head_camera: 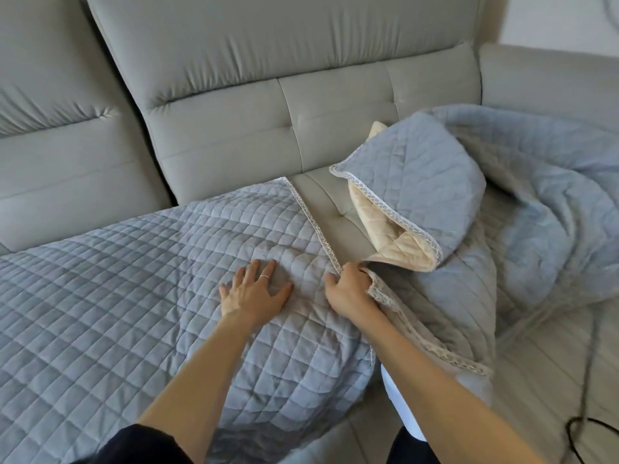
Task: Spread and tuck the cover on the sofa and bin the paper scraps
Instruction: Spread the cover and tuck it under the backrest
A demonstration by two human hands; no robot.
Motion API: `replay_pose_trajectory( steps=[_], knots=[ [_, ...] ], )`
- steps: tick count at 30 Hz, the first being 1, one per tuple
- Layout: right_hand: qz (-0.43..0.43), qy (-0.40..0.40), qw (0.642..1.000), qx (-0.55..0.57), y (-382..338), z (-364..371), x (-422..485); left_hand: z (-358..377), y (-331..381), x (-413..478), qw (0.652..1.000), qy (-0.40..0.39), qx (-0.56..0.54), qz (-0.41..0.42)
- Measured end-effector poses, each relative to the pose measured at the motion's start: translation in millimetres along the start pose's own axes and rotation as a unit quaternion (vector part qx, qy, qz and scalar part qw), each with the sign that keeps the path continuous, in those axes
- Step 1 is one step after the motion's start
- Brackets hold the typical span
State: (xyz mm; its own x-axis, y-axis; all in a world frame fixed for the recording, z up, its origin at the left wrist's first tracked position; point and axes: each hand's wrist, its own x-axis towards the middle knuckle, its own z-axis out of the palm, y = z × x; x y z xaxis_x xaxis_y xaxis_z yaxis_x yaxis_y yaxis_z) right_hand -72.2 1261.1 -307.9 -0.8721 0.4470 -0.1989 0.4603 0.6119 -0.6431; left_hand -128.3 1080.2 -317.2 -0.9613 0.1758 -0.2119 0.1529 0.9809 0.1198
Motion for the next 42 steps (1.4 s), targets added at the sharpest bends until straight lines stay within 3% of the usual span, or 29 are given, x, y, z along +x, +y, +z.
replay_pose_trajectory(
  steps=[5, 12, 21, 29, 32, 38, 42],
  knots=[
    [0.023, 0.056, 0.998, 0.034, -18.0, 2.5, 31.7, -15.9, 3.8, 15.0, 0.997, 0.075, -0.028, 0.018],
    [-0.073, 0.018, 0.984, -0.164, -42.0, 17.2, 46.4, -8.5, -11.5, 27.1, 0.999, 0.008, -0.039, 0.015],
    [-0.081, 0.060, 0.982, -0.160, -82.1, 39.5, 117.3, -28.7, -16.6, 95.7, 0.998, 0.032, -0.042, 0.034],
    [-0.136, 0.128, 0.963, -0.195, -174.2, 47.3, 254.4, -69.0, -33.5, 192.4, 0.990, 0.109, -0.088, 0.000],
    [-0.108, 0.153, 0.964, -0.187, -213.5, 53.4, 331.9, -92.6, -38.5, 255.3, 0.987, 0.144, -0.074, 0.008],
    [-0.071, 0.121, 0.977, -0.160, -224.8, 108.0, 365.7, -83.8, -80.1, 318.6, 0.991, 0.128, -0.028, -0.036],
    [-0.086, 0.149, 0.973, -0.157, -226.0, 101.3, 397.1, -78.7, -62.7, 342.1, 0.988, 0.154, -0.015, -0.005]
  ],
)
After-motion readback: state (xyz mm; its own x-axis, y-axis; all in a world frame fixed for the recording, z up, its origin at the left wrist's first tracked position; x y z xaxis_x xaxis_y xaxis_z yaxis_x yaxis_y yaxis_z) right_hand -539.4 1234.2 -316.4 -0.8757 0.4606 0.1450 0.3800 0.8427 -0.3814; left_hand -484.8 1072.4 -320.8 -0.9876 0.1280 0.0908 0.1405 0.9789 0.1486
